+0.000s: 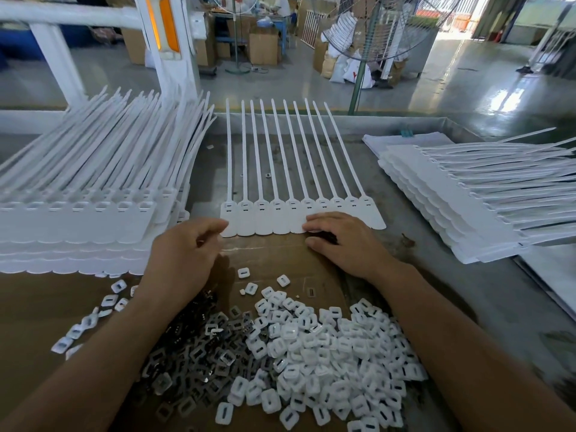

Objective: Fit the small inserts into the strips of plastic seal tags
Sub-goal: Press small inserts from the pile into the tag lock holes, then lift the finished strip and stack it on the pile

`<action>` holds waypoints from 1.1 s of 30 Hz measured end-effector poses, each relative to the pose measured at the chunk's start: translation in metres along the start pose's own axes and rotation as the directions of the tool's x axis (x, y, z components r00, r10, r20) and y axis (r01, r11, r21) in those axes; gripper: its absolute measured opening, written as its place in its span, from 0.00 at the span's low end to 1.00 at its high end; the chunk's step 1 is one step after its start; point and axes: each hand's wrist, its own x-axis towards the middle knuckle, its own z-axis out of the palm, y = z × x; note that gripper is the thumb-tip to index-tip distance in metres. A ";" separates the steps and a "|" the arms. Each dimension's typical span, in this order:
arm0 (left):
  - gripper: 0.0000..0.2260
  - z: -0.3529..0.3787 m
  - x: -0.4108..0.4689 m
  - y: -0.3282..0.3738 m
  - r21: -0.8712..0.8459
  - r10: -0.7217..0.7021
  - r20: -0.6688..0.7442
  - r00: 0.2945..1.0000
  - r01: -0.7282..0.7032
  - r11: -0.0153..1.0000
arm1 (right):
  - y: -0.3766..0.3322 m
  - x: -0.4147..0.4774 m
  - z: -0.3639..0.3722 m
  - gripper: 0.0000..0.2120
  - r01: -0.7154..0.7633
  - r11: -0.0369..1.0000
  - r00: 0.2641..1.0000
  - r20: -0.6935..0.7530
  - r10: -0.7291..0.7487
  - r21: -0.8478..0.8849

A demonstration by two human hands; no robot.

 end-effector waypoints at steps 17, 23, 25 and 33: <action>0.14 -0.027 0.004 0.013 -0.927 -0.536 0.371 0.758 0.269 -0.262 | 0.000 0.002 0.001 0.15 -0.017 0.999 0.999 -0.032 0.018 0.037; 0.14 -0.032 0.001 0.010 -0.917 -0.576 0.397 0.715 0.278 -0.287 | 0.002 0.000 0.000 0.15 -0.018 0.999 0.999 -0.032 0.019 0.048; 0.12 -0.034 0.000 0.008 -0.918 -0.594 0.391 0.703 0.256 -0.302 | 0.002 0.000 0.000 0.15 -0.018 0.999 0.999 -0.035 0.020 0.051; 0.06 -0.032 0.010 0.001 -0.963 -0.673 0.256 0.694 0.239 -0.120 | 0.002 0.001 -0.001 0.15 -0.012 0.998 0.999 -0.040 0.014 0.054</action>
